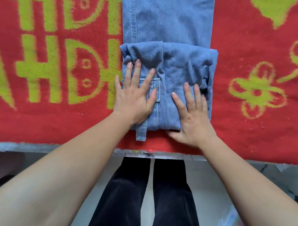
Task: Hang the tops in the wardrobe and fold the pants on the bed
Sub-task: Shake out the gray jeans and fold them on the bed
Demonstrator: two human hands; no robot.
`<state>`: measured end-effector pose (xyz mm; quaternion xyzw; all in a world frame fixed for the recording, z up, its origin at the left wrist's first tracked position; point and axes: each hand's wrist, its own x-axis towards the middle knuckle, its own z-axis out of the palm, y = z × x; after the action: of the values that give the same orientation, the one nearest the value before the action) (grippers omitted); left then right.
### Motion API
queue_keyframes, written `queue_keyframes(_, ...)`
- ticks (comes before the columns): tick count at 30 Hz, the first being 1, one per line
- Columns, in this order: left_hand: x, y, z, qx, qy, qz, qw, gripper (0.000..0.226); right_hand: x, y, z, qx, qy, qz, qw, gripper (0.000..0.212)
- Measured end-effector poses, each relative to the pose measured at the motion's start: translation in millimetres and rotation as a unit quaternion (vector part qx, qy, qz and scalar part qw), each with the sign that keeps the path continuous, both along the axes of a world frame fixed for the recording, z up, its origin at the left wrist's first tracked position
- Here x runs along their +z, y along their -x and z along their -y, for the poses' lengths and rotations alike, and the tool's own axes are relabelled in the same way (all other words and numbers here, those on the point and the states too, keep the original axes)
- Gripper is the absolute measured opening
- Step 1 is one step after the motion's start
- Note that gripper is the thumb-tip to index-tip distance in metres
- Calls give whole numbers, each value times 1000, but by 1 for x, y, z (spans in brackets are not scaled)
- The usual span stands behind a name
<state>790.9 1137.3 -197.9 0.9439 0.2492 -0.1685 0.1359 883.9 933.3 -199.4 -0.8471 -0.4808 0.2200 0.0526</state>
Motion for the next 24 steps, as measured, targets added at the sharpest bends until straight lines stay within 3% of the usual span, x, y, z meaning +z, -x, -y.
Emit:
queue_keyframes(4,24,7,2,-26,-21,64,997,63,18,-7,-3,38,45,48,997,123)
queue_keyframes(7,37,29,13,-154,-51,138,977,81,29,-12,-10,65,73,56,994,112)
queue_keyframes(9,43,43,19,-207,-55,45,976,103,35,-16,-15,67,80,41,994,103)
queue_keyframes(11,45,46,24,-194,-53,-27,979,104,43,-20,-20,68,87,18,994,97)
queue_keyframes(16,78,26,37,-95,14,-99,990,100,86,-35,-34,53,100,-64,991,88)
queue_keyframes(20,129,16,31,-73,111,-113,985,96,142,-44,-38,70,161,-101,979,84)
queue_keyframes(24,176,17,24,-73,178,-151,970,88,188,-44,-38,101,225,-150,957,56)
